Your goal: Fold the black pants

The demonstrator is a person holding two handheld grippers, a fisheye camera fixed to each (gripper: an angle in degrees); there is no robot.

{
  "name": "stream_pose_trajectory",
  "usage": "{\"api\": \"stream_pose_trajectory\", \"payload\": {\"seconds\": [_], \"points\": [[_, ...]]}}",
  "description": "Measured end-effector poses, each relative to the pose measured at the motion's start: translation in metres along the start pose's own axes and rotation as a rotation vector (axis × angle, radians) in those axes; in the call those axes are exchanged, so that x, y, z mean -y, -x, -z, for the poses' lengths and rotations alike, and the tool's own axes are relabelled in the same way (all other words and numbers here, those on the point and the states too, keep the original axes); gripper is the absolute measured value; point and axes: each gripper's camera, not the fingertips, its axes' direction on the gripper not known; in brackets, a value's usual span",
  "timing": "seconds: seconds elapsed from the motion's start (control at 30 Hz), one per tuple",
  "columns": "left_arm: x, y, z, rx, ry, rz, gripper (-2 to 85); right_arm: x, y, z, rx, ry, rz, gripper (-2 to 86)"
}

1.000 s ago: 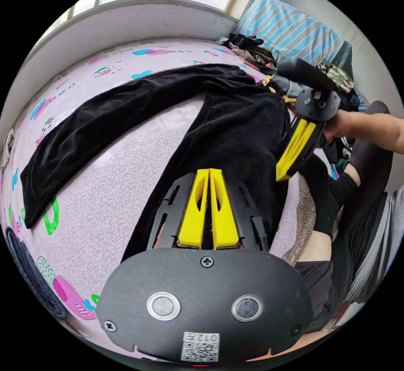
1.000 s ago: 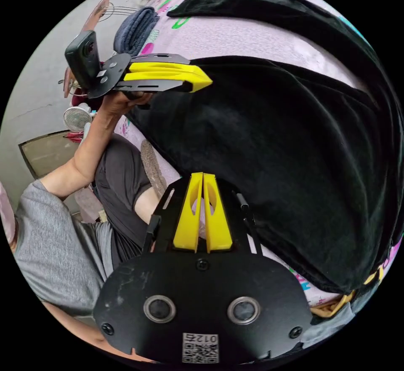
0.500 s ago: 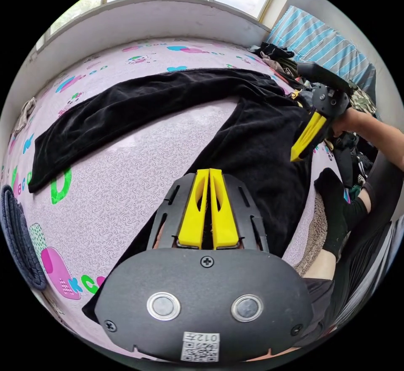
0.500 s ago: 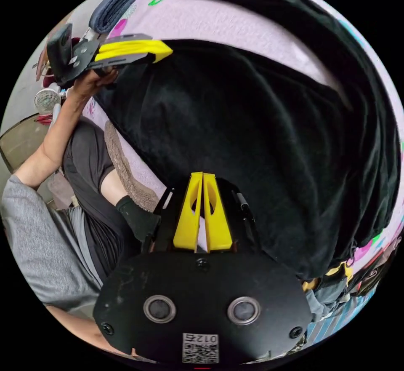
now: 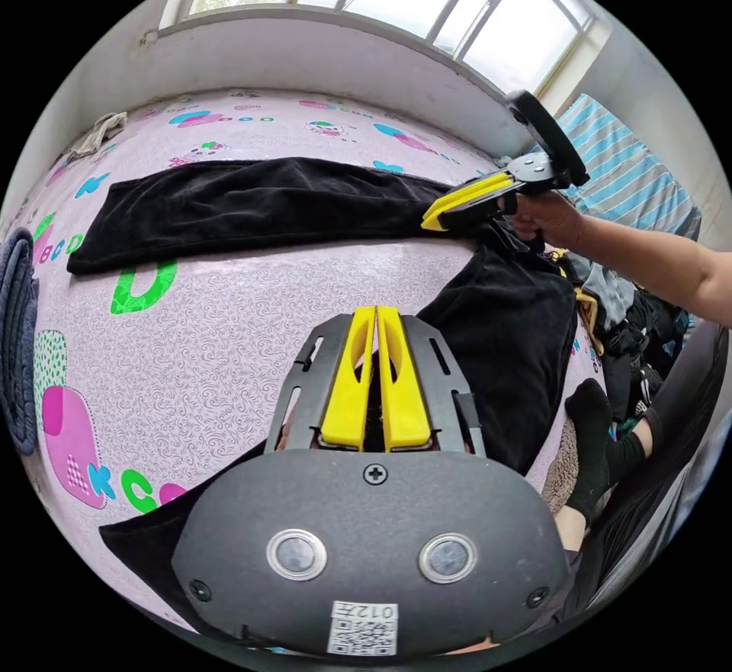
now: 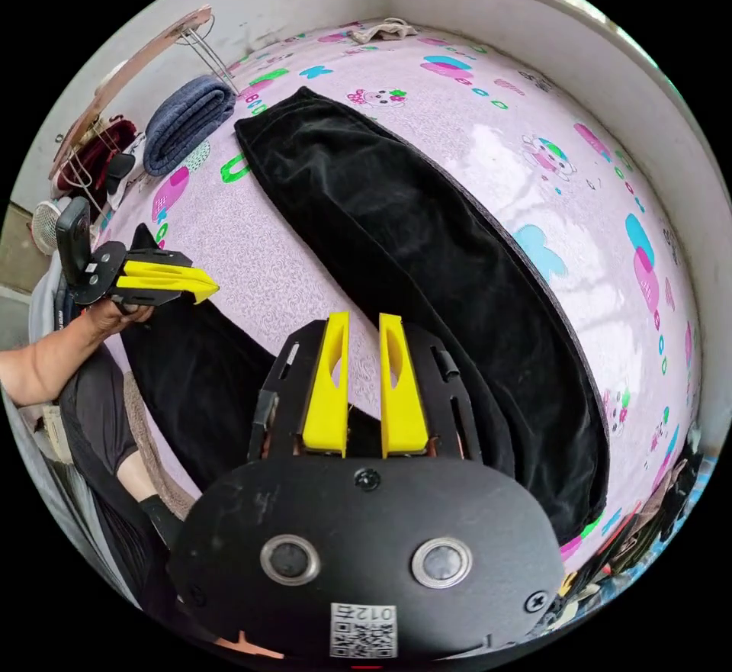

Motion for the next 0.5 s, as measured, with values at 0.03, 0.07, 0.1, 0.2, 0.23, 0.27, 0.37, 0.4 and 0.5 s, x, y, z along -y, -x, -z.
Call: {"api": "stream_pose_trajectory", "payload": {"seconds": [0.03, 0.07, 0.1, 0.2, 0.23, 0.27, 0.37, 0.4, 0.5], "points": [[-0.002, 0.006, 0.002, -0.010, -0.006, 0.029, 0.7, 0.008, 0.006, -0.016, -0.019, 0.009, 0.016, 6.4], [-0.004, 0.011, 0.004, -0.013, -0.017, 0.057, 0.8, 0.012, 0.008, -0.024, -0.026, 0.014, 0.020, 6.4], [-0.005, 0.013, 0.005, -0.012, -0.022, 0.068, 0.8, 0.018, 0.011, -0.039, -0.038, 0.031, 0.021, 6.3], [-0.008, 0.017, 0.008, -0.015, -0.033, 0.087, 0.9, 0.019, 0.013, -0.056, -0.045, 0.018, -0.026, 5.1], [-0.008, 0.016, 0.008, -0.013, -0.038, 0.086, 0.9, 0.016, 0.016, -0.060, -0.023, 0.013, -0.026, 4.1], [-0.008, 0.015, 0.008, -0.014, -0.033, 0.080, 0.9, 0.014, 0.017, -0.062, -0.009, 0.011, -0.025, 3.6], [-0.007, 0.010, 0.006, -0.019, -0.026, 0.063, 0.9, 0.003, 0.024, -0.075, 0.123, 0.035, -0.005, 3.2], [-0.007, 0.008, 0.006, -0.020, -0.025, 0.061, 0.9, 0.000, 0.026, -0.081, 0.174, 0.051, 0.009, 3.5], [-0.009, 0.003, 0.007, -0.023, -0.017, 0.054, 0.9, -0.003, 0.015, -0.085, 0.241, 0.083, 0.039, 3.8]]}}
